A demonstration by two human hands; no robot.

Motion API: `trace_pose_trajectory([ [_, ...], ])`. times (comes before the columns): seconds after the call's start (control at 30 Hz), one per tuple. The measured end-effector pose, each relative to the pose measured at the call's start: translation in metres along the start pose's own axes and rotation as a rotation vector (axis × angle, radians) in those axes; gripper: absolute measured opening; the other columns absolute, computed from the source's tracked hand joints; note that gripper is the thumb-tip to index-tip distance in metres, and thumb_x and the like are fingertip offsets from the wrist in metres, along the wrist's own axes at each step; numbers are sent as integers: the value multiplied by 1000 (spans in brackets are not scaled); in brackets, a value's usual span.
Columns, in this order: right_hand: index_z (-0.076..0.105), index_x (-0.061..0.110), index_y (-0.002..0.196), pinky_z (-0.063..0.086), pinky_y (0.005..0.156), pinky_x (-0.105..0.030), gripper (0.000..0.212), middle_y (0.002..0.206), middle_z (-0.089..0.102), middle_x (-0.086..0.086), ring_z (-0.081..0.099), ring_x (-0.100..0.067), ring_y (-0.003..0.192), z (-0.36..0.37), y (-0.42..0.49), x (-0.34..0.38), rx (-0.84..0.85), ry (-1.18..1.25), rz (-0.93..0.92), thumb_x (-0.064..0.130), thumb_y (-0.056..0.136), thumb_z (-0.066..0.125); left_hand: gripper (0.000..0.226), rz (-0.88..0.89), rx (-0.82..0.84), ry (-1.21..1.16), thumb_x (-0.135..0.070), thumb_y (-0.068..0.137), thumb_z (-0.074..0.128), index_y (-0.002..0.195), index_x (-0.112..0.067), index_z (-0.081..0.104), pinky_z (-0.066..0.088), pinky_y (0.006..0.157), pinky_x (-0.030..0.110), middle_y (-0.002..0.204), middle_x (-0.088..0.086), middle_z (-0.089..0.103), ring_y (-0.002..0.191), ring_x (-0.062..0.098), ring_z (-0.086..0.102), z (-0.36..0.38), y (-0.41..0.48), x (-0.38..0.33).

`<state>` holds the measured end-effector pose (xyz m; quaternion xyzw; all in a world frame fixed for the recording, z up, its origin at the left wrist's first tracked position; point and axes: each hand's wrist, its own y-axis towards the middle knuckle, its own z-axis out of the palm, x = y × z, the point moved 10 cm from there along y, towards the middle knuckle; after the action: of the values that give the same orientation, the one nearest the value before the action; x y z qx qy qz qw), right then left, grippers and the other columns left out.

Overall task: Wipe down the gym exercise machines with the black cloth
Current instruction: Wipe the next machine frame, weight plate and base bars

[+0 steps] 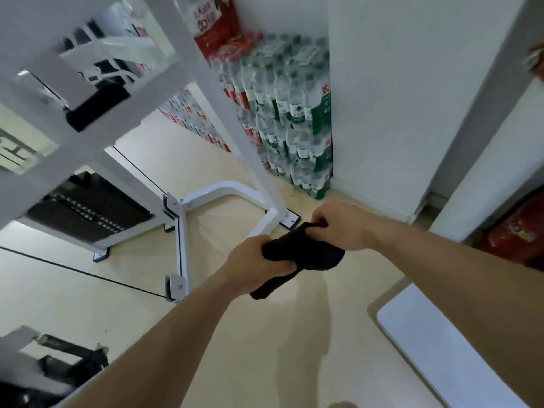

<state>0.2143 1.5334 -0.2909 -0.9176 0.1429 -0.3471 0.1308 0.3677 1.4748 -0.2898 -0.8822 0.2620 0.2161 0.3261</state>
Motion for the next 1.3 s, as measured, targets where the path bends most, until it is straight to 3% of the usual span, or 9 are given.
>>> trace_pose_trajectory([
  [0.2, 59, 32, 99, 53, 82, -33, 13, 97, 61, 10, 61, -15, 91, -53, -3, 28, 6, 96, -26, 31, 90, 69, 19, -66, -54, -183, -38, 95, 60, 93, -19, 62, 44, 67, 26, 81, -5, 65, 75, 12, 63, -60, -21, -33],
  [0.27, 61, 32, 103, 49, 80, -29, 15, 98, 61, 11, 60, -14, 92, -71, -2, 42, 14, 85, -41, 29, 90, 68, 18, -58, -98, -117, -40, 96, 60, 93, -22, 60, 44, 69, 27, 84, -6, 64, 79, 12, 63, -86, -29, -41],
  [0.4, 56, 35, 75, 41, 62, -23, 22, 78, 62, 11, 59, -8, 75, -106, 1, 82, 82, 15, -98, 24, 93, 62, 13, -55, -222, -42, -37, 95, 63, 94, -25, 57, 39, 66, 22, 88, -9, 62, 82, 6, 58, -141, -46, -58],
  [0.53, 55, 32, 80, 43, 67, -26, 17, 85, 60, 8, 58, -12, 81, -147, 7, 128, 128, -18, -152, 28, 94, 64, 14, -63, -351, -46, -35, 93, 67, 97, -22, 61, 36, 61, 17, 86, -12, 62, 78, 0, 56, -197, -67, -75],
  [0.77, 61, 29, 80, 39, 61, -20, 17, 79, 62, 9, 59, -9, 75, -197, 34, 193, 97, 26, -256, 36, 93, 68, 20, -51, -388, -279, -37, 101, 56, 88, -28, 69, 49, 68, 18, 72, -14, 69, 72, 2, 66, -250, -85, -84],
  [0.9, 65, 26, 80, 37, 55, -13, 23, 74, 63, 9, 59, -4, 67, -203, 62, 205, 120, 91, -259, 45, 92, 67, 28, -91, -449, -515, -36, 104, 49, 91, -27, 72, 53, 84, 32, 89, -1, 73, 89, 15, 70, -262, -69, -65],
  [1.0, 65, 25, 77, 38, 55, -11, 26, 67, 60, 12, 58, -2, 61, -206, 88, 198, 130, 196, -216, 47, 92, 67, 23, -147, -536, -615, -36, 103, 52, 93, -25, 70, 50, 80, 29, 91, -5, 70, 90, 15, 67, -270, -46, -43],
  [1.17, 69, 20, 95, 44, 68, -20, 19, 88, 69, 4, 65, -11, 83, -210, 144, 179, 94, 222, -216, 37, 98, 61, 7, -115, -675, -473, -30, 97, 62, 95, -26, 66, 45, 78, 23, 91, -14, 68, 89, 4, 63, -286, 4, -29],
  [1.3, 67, 16, 94, 44, 73, -30, 22, 88, 67, -1, 61, -17, 82, -219, 199, 162, -45, 144, -245, 32, 102, 54, 7, -95, -761, -367, -29, 95, 64, 99, -23, 65, 42, 74, 14, 91, -17, 64, 91, 0, 61, -304, 56, -28],
])
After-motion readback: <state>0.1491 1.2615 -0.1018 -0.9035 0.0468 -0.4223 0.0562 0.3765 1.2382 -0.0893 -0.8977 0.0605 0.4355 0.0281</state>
